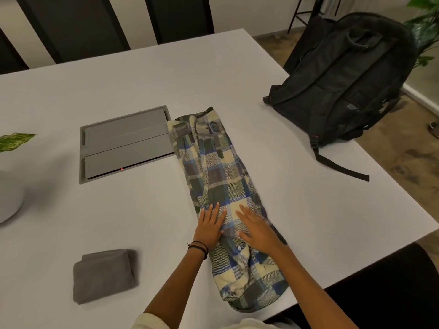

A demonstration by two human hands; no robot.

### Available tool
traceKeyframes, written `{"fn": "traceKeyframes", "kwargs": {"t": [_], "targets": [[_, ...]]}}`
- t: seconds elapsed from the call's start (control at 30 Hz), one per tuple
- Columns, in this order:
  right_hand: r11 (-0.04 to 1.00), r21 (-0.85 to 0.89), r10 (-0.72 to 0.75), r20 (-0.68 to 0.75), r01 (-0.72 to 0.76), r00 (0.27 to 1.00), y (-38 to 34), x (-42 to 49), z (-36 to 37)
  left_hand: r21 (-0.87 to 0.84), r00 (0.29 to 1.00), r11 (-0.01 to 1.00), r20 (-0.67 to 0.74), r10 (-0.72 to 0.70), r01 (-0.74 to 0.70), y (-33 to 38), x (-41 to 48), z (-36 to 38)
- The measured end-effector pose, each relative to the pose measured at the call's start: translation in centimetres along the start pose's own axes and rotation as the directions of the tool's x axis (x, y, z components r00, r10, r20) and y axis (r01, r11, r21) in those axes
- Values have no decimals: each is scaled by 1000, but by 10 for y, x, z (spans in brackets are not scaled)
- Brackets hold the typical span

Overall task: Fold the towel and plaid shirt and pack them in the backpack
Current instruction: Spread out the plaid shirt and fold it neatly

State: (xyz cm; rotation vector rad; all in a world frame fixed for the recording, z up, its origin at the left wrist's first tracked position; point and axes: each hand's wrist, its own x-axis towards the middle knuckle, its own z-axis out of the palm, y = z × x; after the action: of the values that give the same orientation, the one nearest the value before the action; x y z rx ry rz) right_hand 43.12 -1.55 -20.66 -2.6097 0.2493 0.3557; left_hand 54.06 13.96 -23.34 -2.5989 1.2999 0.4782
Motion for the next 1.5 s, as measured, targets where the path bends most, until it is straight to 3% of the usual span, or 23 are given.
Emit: {"fn": "traceKeyframes", "kwargs": {"t": [0.1,0.27,0.53,0.73,0.9,1.0,1.2,1.37,1.5], "targets": [[972,-235,-1,20,6,1000,-1,4,22,-12,998,1000,-68,-14,13,1,6,7],[962,-268,70,50,-54,996,11,1,52,-68,997,998,-74,-22,17,2,9,15],[969,-245,40,32,-31,999,19,6,57,-191,1000,982,19,0,4,2,10,19],[971,-238,32,10,-29,999,20,8,59,-269,993,960,-106,48,-75,-1,11,29],[994,-110,-13,-169,-6,985,11,14,42,-421,975,896,-216,51,-140,-17,9,27],[995,-34,-99,-252,93,963,9,36,22,-524,965,838,-263,11,-153,-29,12,19],[983,-50,-183,-250,176,951,13,95,-2,-561,919,813,-384,-93,-152,-40,27,7],[989,-13,-148,-189,148,971,17,136,-13,-613,925,784,-346,-159,-95,-55,52,-2],[993,-7,-120,-96,120,988,22,157,-17,-484,959,857,-280,41,-177,-73,70,-4]]}}
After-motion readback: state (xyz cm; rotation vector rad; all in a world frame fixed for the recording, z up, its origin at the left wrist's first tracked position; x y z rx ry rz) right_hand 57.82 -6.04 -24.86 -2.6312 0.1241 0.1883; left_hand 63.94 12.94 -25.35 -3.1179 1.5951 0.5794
